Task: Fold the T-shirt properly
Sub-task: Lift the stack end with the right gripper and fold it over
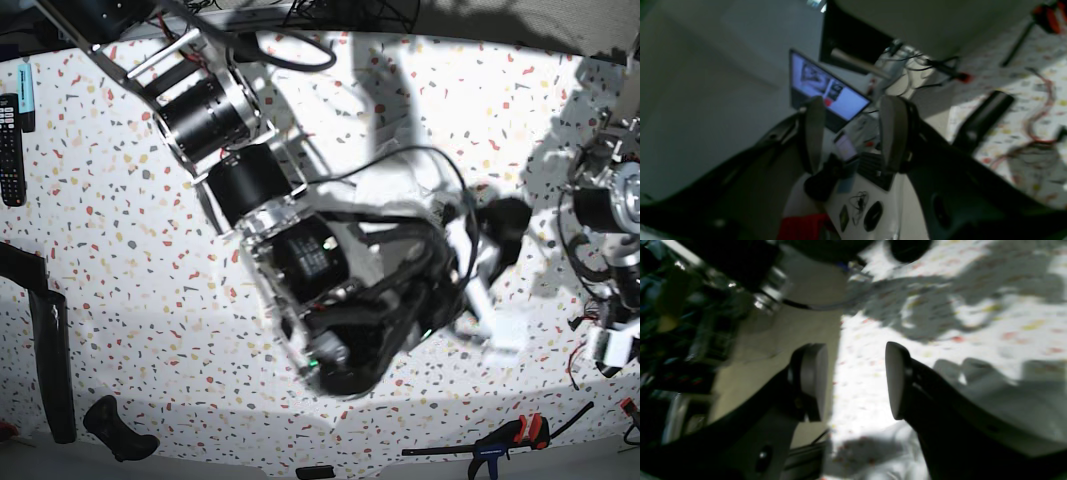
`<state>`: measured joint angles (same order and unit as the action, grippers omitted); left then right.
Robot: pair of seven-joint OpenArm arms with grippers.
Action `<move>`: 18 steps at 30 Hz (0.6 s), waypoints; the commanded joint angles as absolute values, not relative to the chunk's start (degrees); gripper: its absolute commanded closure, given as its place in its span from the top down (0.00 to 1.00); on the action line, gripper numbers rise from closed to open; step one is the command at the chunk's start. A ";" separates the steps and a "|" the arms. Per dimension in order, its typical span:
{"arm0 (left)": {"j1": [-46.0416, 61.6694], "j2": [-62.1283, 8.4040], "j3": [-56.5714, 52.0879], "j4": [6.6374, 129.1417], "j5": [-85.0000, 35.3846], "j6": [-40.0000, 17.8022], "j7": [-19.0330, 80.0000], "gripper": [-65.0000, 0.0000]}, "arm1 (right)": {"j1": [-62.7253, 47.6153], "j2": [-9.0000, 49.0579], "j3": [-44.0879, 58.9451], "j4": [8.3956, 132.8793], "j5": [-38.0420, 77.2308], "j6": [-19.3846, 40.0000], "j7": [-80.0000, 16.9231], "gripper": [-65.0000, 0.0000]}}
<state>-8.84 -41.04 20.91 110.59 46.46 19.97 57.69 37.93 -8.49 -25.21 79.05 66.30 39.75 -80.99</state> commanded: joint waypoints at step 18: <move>-9.85 -42.22 14.57 116.09 18.90 16.88 50.39 0.40 | 42.24 4.97 7.11 80.47 52.10 40.00 -79.77 0.43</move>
